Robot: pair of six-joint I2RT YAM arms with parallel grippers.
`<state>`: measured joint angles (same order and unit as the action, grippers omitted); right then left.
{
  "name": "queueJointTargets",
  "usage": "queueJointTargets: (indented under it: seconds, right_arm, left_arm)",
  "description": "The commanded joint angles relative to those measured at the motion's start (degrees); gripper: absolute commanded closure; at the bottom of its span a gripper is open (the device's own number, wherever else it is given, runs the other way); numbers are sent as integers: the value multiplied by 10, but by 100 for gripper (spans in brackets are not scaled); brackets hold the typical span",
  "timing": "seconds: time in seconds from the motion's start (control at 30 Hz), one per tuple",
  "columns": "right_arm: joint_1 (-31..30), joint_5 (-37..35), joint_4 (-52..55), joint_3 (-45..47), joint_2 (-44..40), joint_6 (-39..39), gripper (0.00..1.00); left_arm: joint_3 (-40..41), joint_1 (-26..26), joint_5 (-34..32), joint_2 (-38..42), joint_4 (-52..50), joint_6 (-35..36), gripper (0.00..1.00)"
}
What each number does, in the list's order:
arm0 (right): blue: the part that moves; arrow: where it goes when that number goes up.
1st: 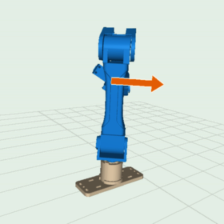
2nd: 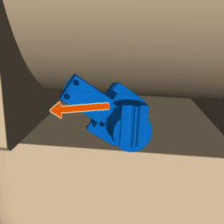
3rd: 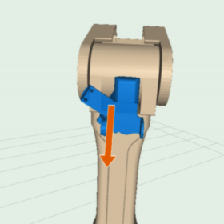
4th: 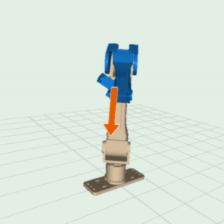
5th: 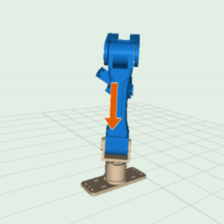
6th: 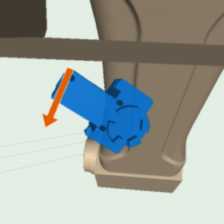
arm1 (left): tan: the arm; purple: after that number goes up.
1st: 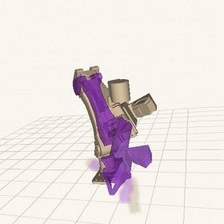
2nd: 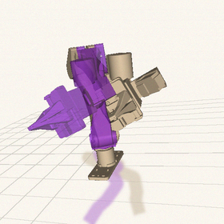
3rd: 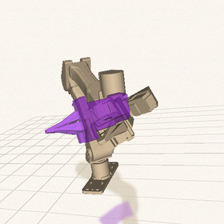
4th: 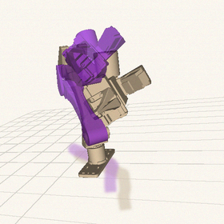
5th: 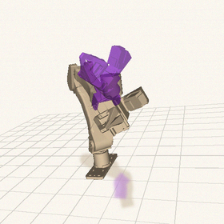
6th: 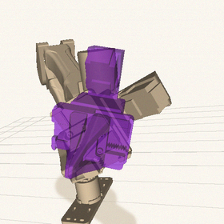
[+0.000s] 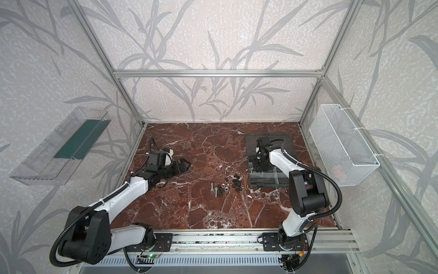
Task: Sort the screws and nuts into containers
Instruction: Place the nut into the container, then pick up the nut from the center of the table.
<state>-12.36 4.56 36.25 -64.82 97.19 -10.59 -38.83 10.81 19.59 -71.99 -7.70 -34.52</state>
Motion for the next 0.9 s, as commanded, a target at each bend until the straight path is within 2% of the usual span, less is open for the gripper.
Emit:
queueJointTargets:
  seconds: [0.0,0.27,0.47,0.67,0.87]
  right_arm:
    - [-1,-3,10,-17,-5,9,60]
    - [-34,-5,5,-5,-86,33,47]
    - [-122,-4,-8,7,-136,46,44]
    - [-227,7,-13,3,-110,41,43]
    - [-278,20,-14,5,-51,17,44]
  left_arm:
    - [2,-3,0,3,3,0,1]
    - [2,-3,0,2,4,-2,1]
    - [2,-3,2,0,5,-2,1]
    - [4,-3,2,-1,6,-3,1]
    - [4,-3,0,0,4,-1,1]
